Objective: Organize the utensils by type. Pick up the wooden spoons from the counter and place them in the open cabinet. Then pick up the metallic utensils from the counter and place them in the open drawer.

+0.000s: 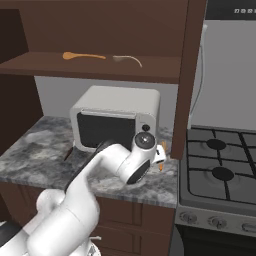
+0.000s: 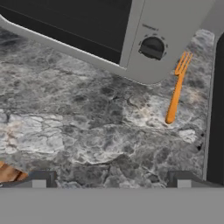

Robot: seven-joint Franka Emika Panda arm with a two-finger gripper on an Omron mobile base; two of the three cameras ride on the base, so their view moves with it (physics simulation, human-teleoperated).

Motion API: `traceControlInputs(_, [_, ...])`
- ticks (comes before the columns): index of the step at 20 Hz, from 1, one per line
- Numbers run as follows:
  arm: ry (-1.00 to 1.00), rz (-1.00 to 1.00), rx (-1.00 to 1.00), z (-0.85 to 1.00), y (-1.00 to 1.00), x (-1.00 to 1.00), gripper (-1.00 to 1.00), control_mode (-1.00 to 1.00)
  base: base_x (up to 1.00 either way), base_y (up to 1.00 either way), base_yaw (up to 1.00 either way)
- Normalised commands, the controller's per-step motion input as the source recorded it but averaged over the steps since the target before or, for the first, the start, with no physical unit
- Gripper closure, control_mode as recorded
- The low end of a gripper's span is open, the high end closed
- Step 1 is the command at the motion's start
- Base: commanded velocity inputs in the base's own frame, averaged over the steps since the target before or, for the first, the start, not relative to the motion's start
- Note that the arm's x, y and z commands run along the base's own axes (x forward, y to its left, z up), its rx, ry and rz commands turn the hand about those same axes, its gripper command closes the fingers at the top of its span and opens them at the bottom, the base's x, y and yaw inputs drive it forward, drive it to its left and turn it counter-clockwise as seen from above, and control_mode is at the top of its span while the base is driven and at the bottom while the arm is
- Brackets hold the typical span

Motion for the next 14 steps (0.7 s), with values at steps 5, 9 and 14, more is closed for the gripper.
traceControlInputs(5, [0.03,0.05,0.07,-0.02,-0.04,0.48,-1.0,-1.0,0.0,0.0,0.0])
traceControlInputs(9, [0.18,0.0,0.01,-0.19,-0.01,0.27,-1.0,-1.0,0.0,0.0,0.0])
traceControlInputs(14, [0.1,0.0,0.01,-0.12,-0.14,0.32,-1.0,-1.0,0.0,0.0,0.0])
